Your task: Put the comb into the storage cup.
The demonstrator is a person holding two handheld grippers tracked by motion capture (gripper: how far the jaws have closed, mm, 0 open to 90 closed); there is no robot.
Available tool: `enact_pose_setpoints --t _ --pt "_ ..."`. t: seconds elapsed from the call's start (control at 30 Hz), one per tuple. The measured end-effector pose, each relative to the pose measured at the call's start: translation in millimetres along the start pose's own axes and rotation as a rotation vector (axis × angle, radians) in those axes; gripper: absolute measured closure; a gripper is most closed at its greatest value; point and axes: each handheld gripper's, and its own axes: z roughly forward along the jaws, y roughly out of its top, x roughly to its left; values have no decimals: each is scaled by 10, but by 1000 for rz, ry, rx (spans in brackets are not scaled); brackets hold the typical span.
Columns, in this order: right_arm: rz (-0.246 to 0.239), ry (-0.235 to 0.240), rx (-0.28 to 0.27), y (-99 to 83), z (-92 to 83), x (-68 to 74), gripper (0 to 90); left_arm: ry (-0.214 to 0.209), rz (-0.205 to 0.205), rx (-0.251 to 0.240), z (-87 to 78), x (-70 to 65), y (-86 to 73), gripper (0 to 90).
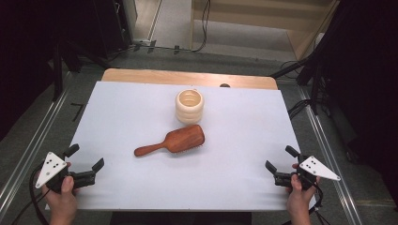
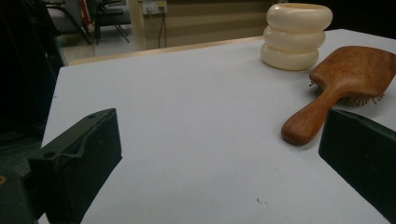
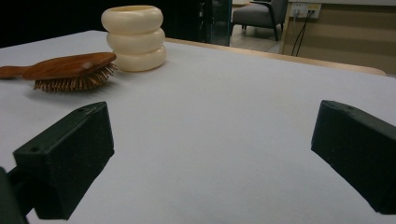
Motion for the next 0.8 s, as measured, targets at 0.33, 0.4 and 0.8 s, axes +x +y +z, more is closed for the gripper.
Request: enact_pose_setpoints --t 0.33,0.4,0.8 --pt "0 -5 -5 -5 -1 10 0 -4 22 7 19 -19 58 0" --pt "-1 -5 -5 -5 0 12 0 -13 33 15 38 -56 94 0" --pt "-7 5 -2 -4 6 18 0 -94 55 45 100 -246 368 0"
